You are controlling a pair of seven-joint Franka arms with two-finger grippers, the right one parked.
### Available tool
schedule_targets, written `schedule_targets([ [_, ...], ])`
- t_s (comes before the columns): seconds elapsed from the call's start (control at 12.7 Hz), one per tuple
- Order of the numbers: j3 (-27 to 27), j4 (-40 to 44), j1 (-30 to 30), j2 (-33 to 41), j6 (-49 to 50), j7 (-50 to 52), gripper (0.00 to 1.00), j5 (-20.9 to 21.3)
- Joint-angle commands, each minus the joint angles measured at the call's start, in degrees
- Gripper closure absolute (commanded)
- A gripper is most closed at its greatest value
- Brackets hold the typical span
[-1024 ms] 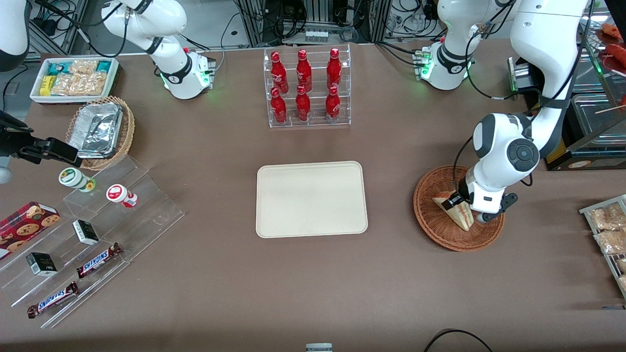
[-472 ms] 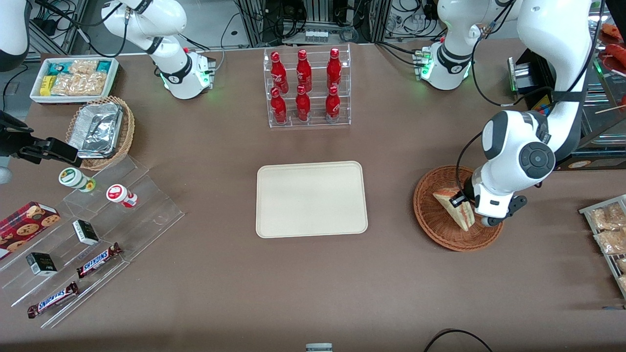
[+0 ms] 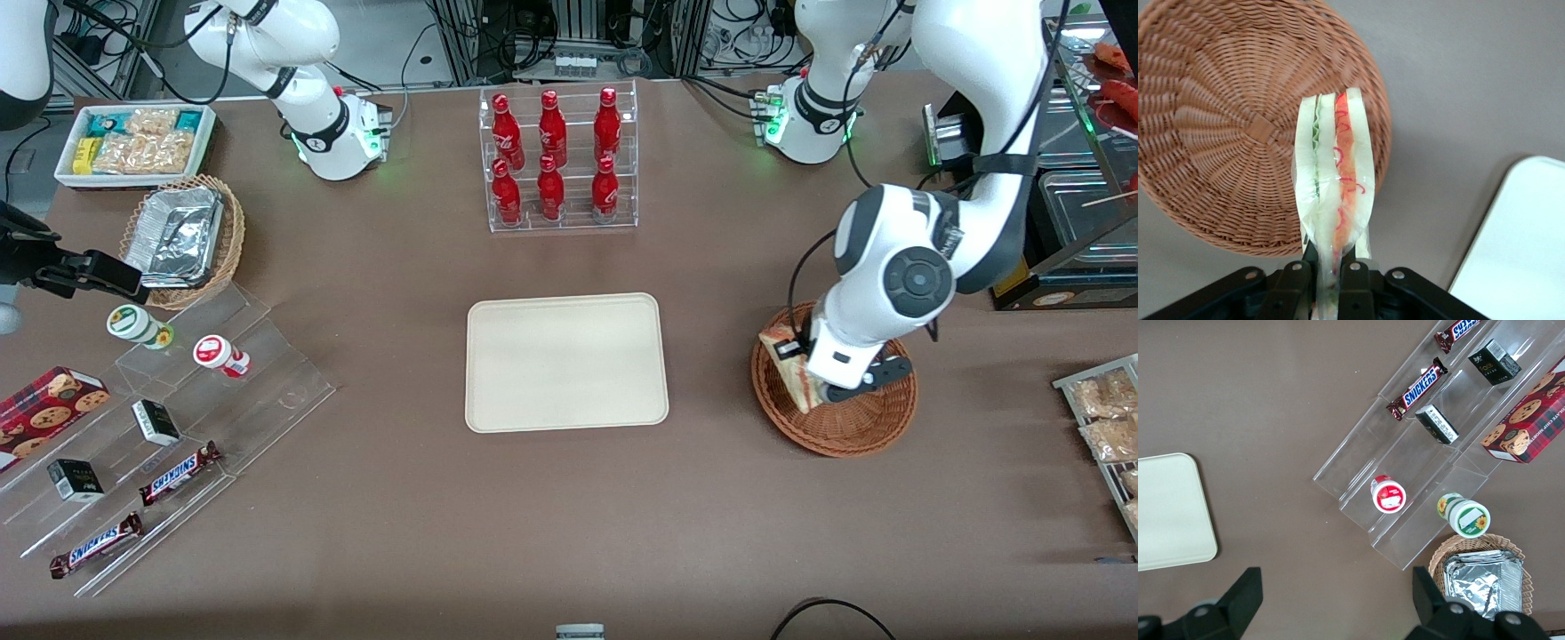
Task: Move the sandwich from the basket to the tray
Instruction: 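Carry the sandwich with the left gripper over the cream tray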
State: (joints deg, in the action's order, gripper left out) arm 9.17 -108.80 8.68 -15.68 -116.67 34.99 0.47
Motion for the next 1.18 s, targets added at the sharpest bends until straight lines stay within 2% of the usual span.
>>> schedule_targets([
  [0.0, 0.15, 1.57, 4.39, -0.67, 0.14, -1.60, 1.00, 0.23],
  [0.39, 0.06, 11.31, 14.42, -9.97, 0.13, 1.39, 1.00, 0.32],
  [0.63, 0.06, 15.89, 18.81, -13.93, 0.04, 2.70, 1.00, 0.32],
  [0.94, 0.06, 22.74, 23.04, -19.47, -0.04, 9.29, 1.00, 0.58],
  [1.1, 0.06, 24.86, 24.98, -22.19, -3.28, 12.02, 1.00, 0.58],
])
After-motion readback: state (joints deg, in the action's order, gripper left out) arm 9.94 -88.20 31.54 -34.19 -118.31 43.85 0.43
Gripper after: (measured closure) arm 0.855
